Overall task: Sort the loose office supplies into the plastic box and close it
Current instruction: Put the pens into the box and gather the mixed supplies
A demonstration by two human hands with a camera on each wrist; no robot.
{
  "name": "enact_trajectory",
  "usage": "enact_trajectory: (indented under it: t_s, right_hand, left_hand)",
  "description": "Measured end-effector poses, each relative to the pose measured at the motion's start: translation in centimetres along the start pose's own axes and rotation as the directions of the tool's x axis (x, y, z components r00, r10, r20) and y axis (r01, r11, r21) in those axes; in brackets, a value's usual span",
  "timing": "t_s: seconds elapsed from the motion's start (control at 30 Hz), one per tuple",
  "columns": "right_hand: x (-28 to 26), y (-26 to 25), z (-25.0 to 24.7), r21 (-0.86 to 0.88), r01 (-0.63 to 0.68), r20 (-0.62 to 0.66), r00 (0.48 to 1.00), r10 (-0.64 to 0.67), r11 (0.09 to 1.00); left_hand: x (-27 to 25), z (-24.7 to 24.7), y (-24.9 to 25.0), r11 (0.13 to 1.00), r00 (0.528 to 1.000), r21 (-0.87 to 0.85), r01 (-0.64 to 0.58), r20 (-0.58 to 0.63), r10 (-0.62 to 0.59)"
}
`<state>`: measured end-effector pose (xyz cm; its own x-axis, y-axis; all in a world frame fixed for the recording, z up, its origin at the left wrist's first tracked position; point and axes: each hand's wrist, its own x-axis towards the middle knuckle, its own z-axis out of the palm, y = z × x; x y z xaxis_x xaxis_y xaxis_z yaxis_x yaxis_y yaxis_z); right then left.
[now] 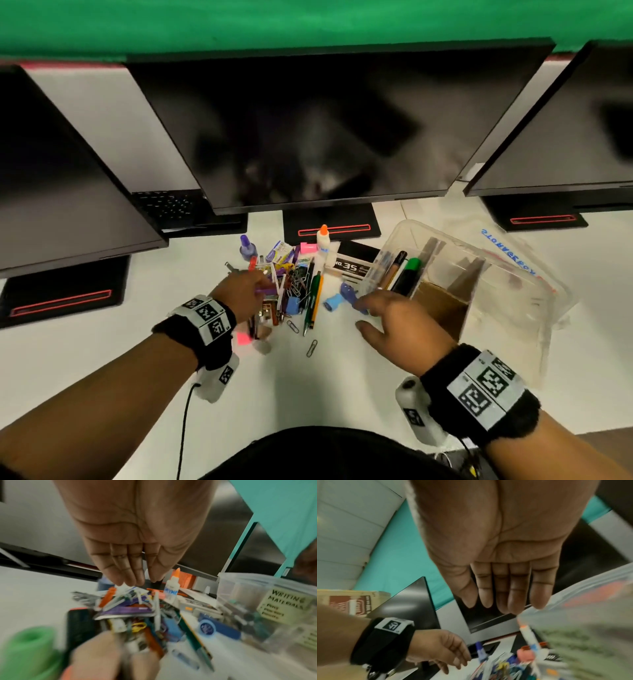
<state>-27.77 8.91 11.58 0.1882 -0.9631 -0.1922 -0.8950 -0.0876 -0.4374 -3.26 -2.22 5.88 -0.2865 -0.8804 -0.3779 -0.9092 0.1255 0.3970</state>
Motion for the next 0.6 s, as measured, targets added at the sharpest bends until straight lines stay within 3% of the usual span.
enact_trajectory:
  t_s: [0.17,0.3,0.47,0.6]
  right_hand:
    - [3.9,-3.8,5.9,0.014,0.019,0.140,0.990,-0.021,1.000]
    - [7.6,-3.7,10.5,-0.141,0.017,0.207,0.978,0.013,0.990]
    - [9.2,-2.9,12.2,-0.458,0.099,0.347,0.935,0.075,0.884]
    - [8.1,-2.0,12.5,-0.469,0.099,0.360,0.929,0.088,0.878]
  left_hand:
    - [-0.6,0.8,-3.0,0.995,0.996,0.088,-0.055,0.073,0.049]
    - [-0.2,2.2,-3.7,0.960,0.978,0.218,-0.177,0.146,0.147]
    - [1.1,3.5,-3.2,0.883,0.959,0.402,-0.241,0.237,0.155]
    - [1.3,4.5,-2.9,0.840,0.950,0.469,-0.274,0.268,0.160]
